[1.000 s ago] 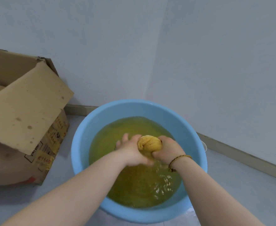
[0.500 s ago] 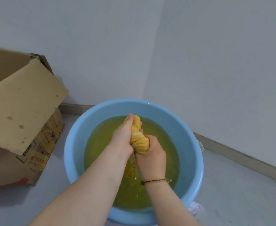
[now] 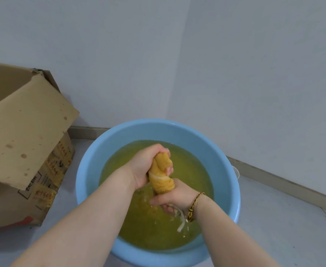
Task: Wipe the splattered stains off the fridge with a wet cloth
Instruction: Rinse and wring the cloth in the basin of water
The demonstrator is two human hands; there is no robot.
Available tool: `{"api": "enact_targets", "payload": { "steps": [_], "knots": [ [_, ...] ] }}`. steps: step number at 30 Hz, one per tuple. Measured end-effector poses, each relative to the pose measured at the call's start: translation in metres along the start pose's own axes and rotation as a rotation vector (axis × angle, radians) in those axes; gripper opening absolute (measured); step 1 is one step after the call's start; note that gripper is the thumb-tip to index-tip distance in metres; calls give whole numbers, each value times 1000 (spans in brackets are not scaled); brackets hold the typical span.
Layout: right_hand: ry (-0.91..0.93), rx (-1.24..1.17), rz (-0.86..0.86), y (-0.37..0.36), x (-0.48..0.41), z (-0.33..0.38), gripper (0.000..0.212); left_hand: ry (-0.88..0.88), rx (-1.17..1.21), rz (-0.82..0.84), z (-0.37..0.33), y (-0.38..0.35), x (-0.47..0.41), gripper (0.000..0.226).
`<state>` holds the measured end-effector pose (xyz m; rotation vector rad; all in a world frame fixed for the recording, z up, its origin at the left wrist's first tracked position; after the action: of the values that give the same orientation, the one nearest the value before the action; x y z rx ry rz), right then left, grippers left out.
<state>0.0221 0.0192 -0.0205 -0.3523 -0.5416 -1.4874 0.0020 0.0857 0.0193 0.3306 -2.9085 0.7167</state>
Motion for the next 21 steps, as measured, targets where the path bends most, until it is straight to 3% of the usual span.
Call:
{"api": "enact_targets", "payload": {
  "steps": [2,4,6,8,11,13,16,19,21],
  "knots": [
    [-15,354,-157,13,4,6,31,39,-69,68,3,2,2,34],
    [-39,749,-308,24,15,20,7,97,-71,155,9,1,6,8],
    [-92,1117,-447,33,23,31,26,172,-26,225,14,0,11,34],
    [-11,1332,-655,37,30,42,36,189,-7,264,11,-8,13,51],
    [171,1313,-880,42,37,45,37,182,-118,173,0,-13,13,75],
    [255,1363,-970,41,41,51,27,244,-135,90,4,-7,14,84],
    [393,1496,-1023,31,47,63,13,429,-146,201,24,-13,21,65],
    [434,1604,-906,18,38,55,13,559,-654,222,44,-7,19,26],
    [300,1590,-798,17,26,41,17,608,-1097,134,43,4,10,19]
  ]
}}
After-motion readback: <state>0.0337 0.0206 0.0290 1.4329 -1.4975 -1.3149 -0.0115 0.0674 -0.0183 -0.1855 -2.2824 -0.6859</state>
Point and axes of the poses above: each hand's wrist, its own x-axis away from the middle knuckle, its own y-axis out of the back of the hand, z = x × y, the point moved 7 cm from there along -x, towards the middle knuckle, and after that the axes turned 13 degrees about z, right-handed, at the moved point
